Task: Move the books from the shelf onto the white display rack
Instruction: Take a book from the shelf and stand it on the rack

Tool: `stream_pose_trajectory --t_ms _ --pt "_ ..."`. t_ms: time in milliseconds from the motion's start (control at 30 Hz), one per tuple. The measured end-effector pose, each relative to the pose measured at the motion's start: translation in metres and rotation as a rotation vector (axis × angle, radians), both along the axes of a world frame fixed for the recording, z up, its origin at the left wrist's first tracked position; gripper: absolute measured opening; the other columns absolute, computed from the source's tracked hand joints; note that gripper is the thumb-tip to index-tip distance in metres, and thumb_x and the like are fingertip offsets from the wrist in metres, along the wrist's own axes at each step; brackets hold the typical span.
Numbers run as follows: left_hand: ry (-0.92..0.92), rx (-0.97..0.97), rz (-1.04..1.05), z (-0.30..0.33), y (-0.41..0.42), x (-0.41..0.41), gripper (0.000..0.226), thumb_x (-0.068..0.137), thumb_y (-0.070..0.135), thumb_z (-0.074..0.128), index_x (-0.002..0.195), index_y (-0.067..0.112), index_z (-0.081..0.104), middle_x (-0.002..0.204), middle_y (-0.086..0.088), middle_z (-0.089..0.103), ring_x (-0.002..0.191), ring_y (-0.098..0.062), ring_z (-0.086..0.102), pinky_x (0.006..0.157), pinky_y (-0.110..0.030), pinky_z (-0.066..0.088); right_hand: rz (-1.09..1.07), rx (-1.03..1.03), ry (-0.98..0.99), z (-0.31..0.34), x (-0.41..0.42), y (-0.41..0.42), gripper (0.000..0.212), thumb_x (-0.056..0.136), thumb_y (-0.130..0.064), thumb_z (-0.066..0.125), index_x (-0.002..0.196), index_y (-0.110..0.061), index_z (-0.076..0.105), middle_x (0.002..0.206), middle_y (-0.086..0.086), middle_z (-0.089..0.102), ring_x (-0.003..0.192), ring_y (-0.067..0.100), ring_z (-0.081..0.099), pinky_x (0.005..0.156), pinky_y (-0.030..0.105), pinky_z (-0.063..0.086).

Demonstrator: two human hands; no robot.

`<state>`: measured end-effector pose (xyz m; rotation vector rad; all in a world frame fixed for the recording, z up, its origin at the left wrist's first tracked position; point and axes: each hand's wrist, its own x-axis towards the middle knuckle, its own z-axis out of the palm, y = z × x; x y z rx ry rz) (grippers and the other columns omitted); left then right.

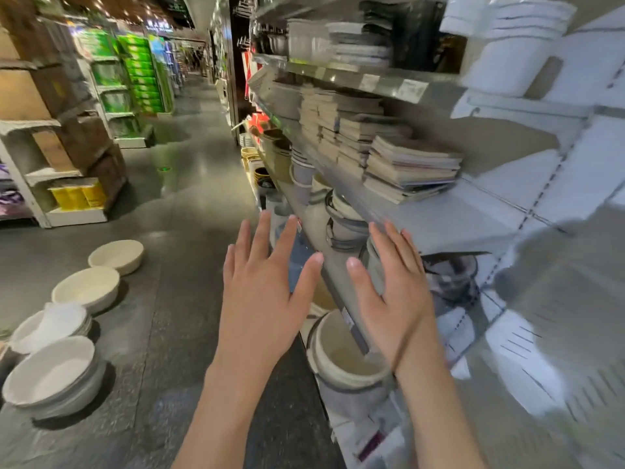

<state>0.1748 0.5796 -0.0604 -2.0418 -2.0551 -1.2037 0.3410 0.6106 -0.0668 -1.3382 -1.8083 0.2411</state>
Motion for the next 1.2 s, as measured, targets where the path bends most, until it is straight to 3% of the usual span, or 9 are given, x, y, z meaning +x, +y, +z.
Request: stream_pose_trajectory --t_ms 100,233,500,633,900,1200 --pt "0.000 0.003 -0.010 0.007 0.063 -0.041 0.076 0.091 0.071 0.013 0.154 0.034 0.030 0.166 -0.003 0.016 0.154 -0.024 0.005 0.121 -0.048 0.012 -0.018 0.021 0.019 0.005 -0.042 0.057 0.075 0.088 -0.066 0.030 0.152 -0.027 0.034 0.162 -0.006 0.024 0.151 0.007 0.007 0.119 0.024 0.006" --pt "0.017 0.001 -0.043 0.018 0.140 -0.089 0.077 0.089 0.072 0.010 0.155 0.036 0.027 0.166 -0.002 0.013 0.154 -0.022 0.003 0.122 -0.045 0.010 -0.065 0.063 0.043 0.016 -0.092 0.129 0.073 0.090 -0.065 0.033 0.151 -0.026 0.037 0.161 -0.004 0.028 0.151 0.010 0.012 0.121 0.028 0.012" --pt "0.000 -0.018 -0.079 0.014 0.271 -0.151 0.076 0.090 0.072 0.010 0.156 0.038 0.022 0.167 0.001 0.008 0.154 -0.019 -0.002 0.122 -0.041 0.005 -0.087 0.019 0.005 0.006 -0.150 0.250 0.076 0.089 -0.067 0.027 0.153 -0.027 0.031 0.162 -0.005 0.025 0.146 -0.001 0.004 0.121 0.030 0.012" --pt "0.023 -0.006 -0.076 0.007 0.339 -0.174 0.076 0.090 0.073 0.010 0.156 0.037 0.021 0.167 0.000 0.008 0.154 -0.021 -0.001 0.121 -0.039 0.003 -0.071 0.026 0.040 -0.005 -0.174 0.319 0.074 0.089 -0.066 0.032 0.152 -0.027 0.033 0.161 -0.007 0.025 0.148 0.003 0.007 0.121 0.032 0.014" --pt "0.079 -0.023 -0.058 0.005 0.497 -0.221 0.075 0.092 0.071 0.013 0.156 0.035 0.025 0.167 -0.001 0.011 0.154 -0.022 0.000 0.122 -0.043 0.007 -0.057 -0.021 0.047 -0.006 -0.221 0.481 0.078 0.088 -0.071 0.027 0.154 -0.029 0.029 0.164 -0.006 0.017 0.151 0.008 0.003 0.122 0.036 0.011" --pt "0.021 -0.059 0.003 0.011 0.638 -0.295 0.073 0.092 0.072 0.014 0.156 0.037 0.024 0.167 0.003 0.008 0.154 -0.018 -0.003 0.122 -0.042 0.005 0.040 -0.095 0.012 0.008 -0.296 0.635 0.065 0.097 -0.064 0.031 0.155 -0.036 0.021 0.164 -0.013 0.010 0.150 0.003 -0.002 0.123 0.035 0.007"
